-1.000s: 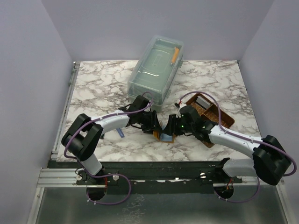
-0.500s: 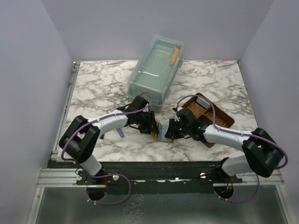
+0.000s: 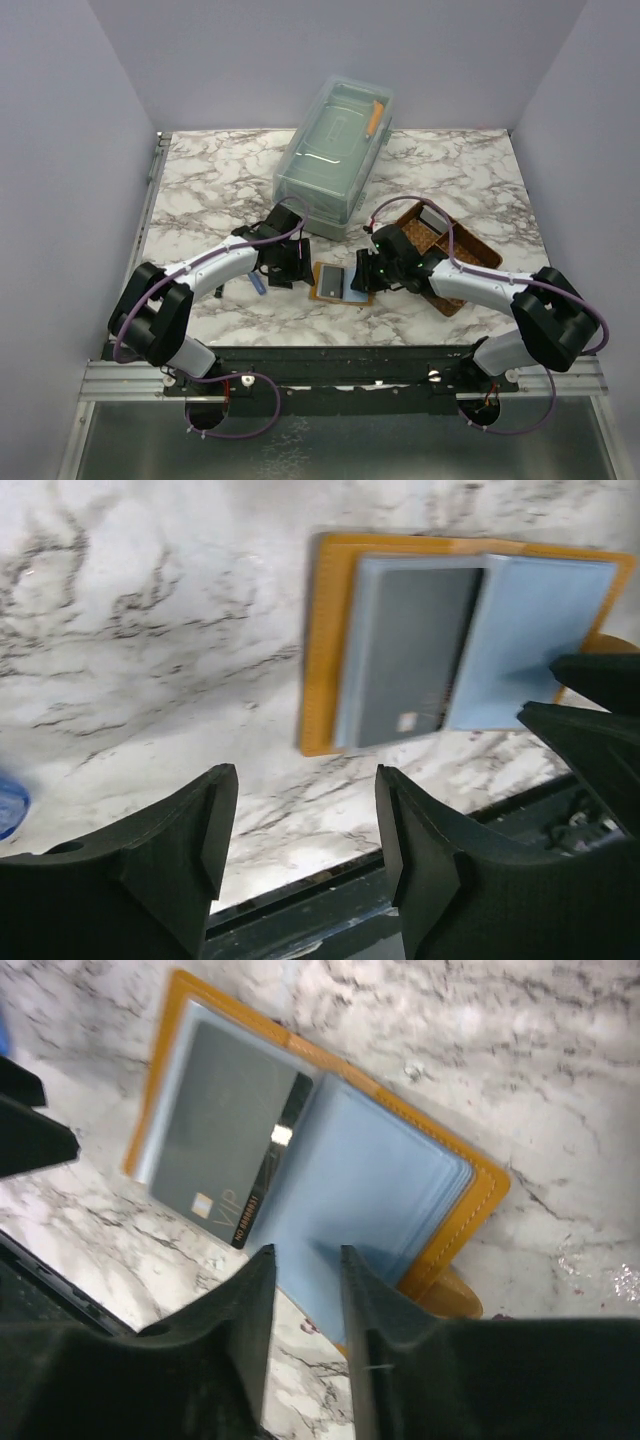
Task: Put the credit cards into the card holder
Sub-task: Open the card holder at the center of the board.
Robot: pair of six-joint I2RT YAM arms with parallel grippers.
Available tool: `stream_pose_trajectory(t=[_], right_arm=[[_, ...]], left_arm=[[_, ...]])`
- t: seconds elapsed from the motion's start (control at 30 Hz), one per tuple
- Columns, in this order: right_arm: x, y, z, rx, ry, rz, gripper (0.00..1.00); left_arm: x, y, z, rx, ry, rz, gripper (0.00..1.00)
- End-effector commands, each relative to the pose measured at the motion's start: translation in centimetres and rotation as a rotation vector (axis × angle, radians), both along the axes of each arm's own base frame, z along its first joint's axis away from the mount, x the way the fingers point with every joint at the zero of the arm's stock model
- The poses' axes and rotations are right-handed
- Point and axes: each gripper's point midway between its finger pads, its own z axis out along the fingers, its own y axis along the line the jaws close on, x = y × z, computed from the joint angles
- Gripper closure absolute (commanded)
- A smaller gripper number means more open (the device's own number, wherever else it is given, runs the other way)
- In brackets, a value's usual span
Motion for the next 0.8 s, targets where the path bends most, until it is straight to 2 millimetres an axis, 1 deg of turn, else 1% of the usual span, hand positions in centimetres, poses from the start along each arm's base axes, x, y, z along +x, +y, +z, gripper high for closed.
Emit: stream_pose_trajectory(t=[0.0, 0.03, 0.1, 0.17, 0.23, 0.27, 0.33, 0.47, 0.63, 0.77], right_arm=[[0.8, 0.3, 2.0, 0.006, -0.058, 0.016, 0.57], [0.9, 0.7, 2.2, 0.022, -0.063, 0.02, 0.57], [1.1, 1.6, 1.9, 0.053, -0.057, 0.036, 0.58], [1.3, 2.4, 1.0, 0.066, -0.03, 0.046, 0.63], [1.4, 2.9, 0.2, 0.072, -0.008, 0.054, 0.62], [1.6, 3.4, 0.3, 0.092, -0.02, 0.06, 0.58], [1.7, 3.8, -0.1, 0.107, -0.021, 0.069, 0.57], [0.9, 5.4, -0.6, 0.162, -0.015, 0.187, 0.59], [-0.6, 7.9, 0.1, 0.249, -0.033, 0.374, 0.62], [-1.2, 8.9, 0.5, 0.275, -0.016, 0.449, 0.63]], left_arm=[[0.8, -3.8, 4.8, -0.224, -0.076, -0.106, 0.38], [1.0, -4.5, 5.7, -0.27, -0.097, -0.121, 0.4], [1.7, -5.3, 6.8, -0.318, -0.133, -0.114, 0.45], [2.1, -5.6, 7.3, -0.334, -0.153, -0.104, 0.45], [2.1, -5.7, 7.4, -0.342, -0.155, -0.103, 0.41], [1.9, -5.6, 7.4, -0.344, -0.153, -0.102, 0.4], [1.7, -5.3, 7.6, -0.343, -0.166, -0.098, 0.4], [1.2, -4.5, 7.5, -0.328, -0.187, -0.083, 0.4], [1.1, -3.8, 7.9, -0.322, -0.221, -0.07, 0.4], [1.3, -3.4, 8.2, -0.31, -0.252, -0.065, 0.39]])
